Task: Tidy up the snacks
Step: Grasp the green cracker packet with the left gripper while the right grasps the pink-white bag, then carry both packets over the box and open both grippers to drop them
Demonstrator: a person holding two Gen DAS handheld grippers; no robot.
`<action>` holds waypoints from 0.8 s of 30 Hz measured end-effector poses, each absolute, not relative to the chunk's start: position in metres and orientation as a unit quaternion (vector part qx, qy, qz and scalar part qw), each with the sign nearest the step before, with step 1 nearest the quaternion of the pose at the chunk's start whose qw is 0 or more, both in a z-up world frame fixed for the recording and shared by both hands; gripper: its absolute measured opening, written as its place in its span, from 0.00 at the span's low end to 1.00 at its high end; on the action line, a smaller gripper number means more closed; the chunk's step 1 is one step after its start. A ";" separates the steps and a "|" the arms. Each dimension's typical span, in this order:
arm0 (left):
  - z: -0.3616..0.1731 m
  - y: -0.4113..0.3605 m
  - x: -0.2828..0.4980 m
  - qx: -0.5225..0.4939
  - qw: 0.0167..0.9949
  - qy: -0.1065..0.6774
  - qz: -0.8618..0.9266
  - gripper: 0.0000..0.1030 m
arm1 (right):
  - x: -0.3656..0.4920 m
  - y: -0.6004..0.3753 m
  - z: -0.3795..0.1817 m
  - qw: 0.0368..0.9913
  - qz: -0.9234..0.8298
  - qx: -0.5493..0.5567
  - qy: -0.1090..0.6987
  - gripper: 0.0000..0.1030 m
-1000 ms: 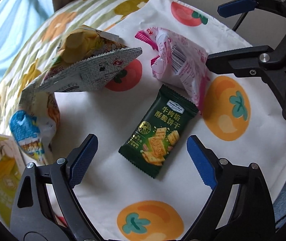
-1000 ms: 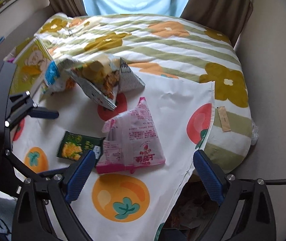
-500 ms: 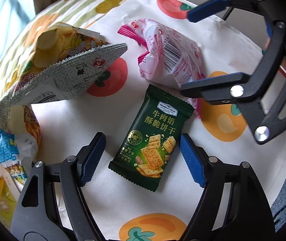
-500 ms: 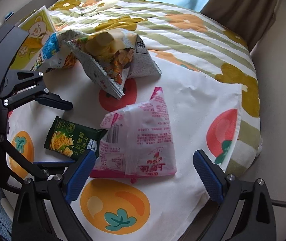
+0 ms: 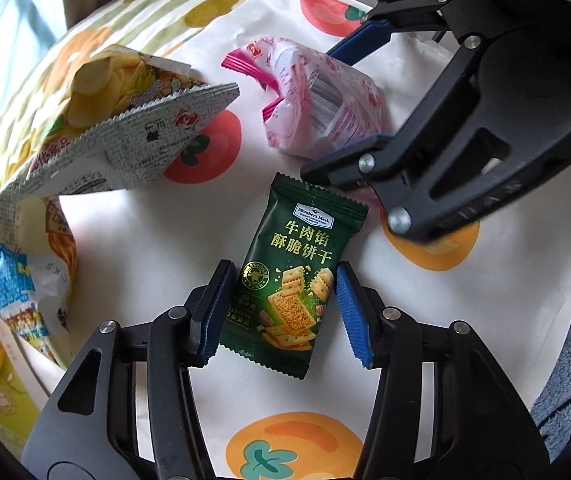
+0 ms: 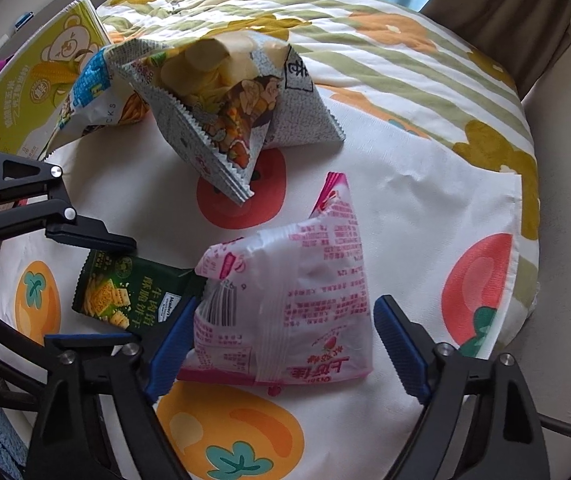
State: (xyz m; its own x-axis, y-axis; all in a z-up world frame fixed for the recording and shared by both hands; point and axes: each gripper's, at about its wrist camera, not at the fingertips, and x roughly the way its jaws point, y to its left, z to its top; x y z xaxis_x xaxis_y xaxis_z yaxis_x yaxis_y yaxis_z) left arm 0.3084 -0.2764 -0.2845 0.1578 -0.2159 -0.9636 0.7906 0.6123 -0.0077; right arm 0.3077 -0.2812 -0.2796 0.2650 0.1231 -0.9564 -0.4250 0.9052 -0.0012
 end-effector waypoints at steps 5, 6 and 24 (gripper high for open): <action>-0.285 -0.273 0.316 0.262 0.720 0.547 -0.338 0.46 | 0.304 -0.277 -0.280 0.784 0.175 -0.148 0.577 0.63; -0.285 -0.272 0.315 0.259 0.721 0.548 -0.336 0.46 | 0.303 -0.277 -0.279 0.783 0.176 -0.149 0.577 0.60; -0.201 -0.225 0.319 0.148 0.794 0.551 -0.211 0.46 | 0.264 -0.285 -0.202 0.825 0.125 -0.151 0.529 0.53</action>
State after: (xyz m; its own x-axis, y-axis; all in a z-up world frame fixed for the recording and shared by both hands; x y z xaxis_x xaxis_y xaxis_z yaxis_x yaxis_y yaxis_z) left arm 0.3187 -0.2249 -0.2012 0.3039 -0.1713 -0.9372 0.4973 0.8676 0.0027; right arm 0.2638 -0.2845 -0.2021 0.4083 0.0461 -0.9117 -0.3655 0.9234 -0.1170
